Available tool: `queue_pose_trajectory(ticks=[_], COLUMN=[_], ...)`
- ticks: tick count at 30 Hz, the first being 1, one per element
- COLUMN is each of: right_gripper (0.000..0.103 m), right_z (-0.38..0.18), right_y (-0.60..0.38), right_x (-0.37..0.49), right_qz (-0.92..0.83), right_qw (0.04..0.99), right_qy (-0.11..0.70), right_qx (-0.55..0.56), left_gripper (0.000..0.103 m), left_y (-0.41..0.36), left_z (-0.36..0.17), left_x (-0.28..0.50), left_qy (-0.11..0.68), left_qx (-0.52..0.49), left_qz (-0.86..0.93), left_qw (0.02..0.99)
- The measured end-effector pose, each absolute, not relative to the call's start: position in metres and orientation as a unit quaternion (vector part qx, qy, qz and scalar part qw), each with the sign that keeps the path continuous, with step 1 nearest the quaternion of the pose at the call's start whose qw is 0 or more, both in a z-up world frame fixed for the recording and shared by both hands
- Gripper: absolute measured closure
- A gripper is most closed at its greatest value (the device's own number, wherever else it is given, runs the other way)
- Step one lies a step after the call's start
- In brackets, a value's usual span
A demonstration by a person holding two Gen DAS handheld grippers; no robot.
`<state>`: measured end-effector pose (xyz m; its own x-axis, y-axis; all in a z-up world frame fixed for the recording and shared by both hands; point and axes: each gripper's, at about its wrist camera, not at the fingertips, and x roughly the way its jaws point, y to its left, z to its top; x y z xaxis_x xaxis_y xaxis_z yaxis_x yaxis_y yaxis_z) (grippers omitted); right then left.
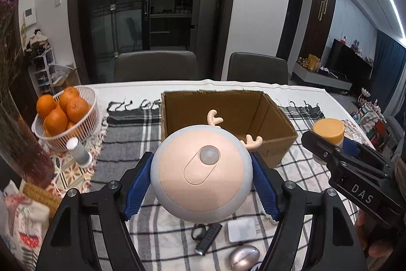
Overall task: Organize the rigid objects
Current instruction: 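Carry the night light over the cardboard box and release it inside with the left tool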
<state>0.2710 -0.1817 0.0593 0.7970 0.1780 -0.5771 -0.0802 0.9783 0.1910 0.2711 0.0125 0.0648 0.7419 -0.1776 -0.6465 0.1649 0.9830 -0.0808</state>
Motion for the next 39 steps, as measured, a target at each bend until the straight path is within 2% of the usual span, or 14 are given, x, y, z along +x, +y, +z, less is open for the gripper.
queue_pose_trajectory(ticks=[2, 4, 7, 9, 11, 22, 33, 39], right_gripper=[0.050, 0.057, 0.061, 0.079, 0.085, 0.085, 0.085, 0.085], right_z=[0.061, 0.062, 0.065, 0.065, 0.063, 0.052, 0.044, 0.037], right_y=[-0.181, -0.181, -0.181, -0.181, -0.179, -0.196, -0.204, -0.208], right_x=[0.280, 0.288, 0.305, 0.317, 0.334, 0.383, 0.397, 0.398], right_qz=[0.070, 0.073, 0.080, 0.082, 0.085, 0.076, 0.066, 0.064], right_qw=[0.944, 0.942, 0.937, 0.936, 0.932, 0.908, 0.900, 0.895], right_qy=[0.315, 0.320, 0.333, 0.337, 0.348, 0.402, 0.422, 0.433], right_qx=[0.072, 0.069, 0.064, 0.062, 0.058, 0.087, 0.085, 0.088], left_gripper=[0.028, 0.028, 0.028, 0.028, 0.028, 0.028, 0.028, 0.027], left_y=[0.011, 0.010, 0.009, 0.008, 0.007, -0.015, -0.031, -0.035], left_z=[0.068, 0.072, 0.076, 0.077, 0.075, 0.069, 0.041, 0.036], left_x=[0.277, 0.285, 0.299, 0.311, 0.326, 0.394, 0.416, 0.415], left_qy=[0.347, 0.348, 0.352, 0.356, 0.367, 0.429, 0.473, 0.469], left_qx=[-0.001, 0.005, 0.010, 0.005, 0.000, 0.024, 0.030, 0.039], left_qz=[-0.089, -0.090, -0.087, -0.087, -0.083, -0.088, -0.080, -0.074], left_qw=[0.934, 0.933, 0.932, 0.930, 0.927, 0.899, 0.877, 0.879])
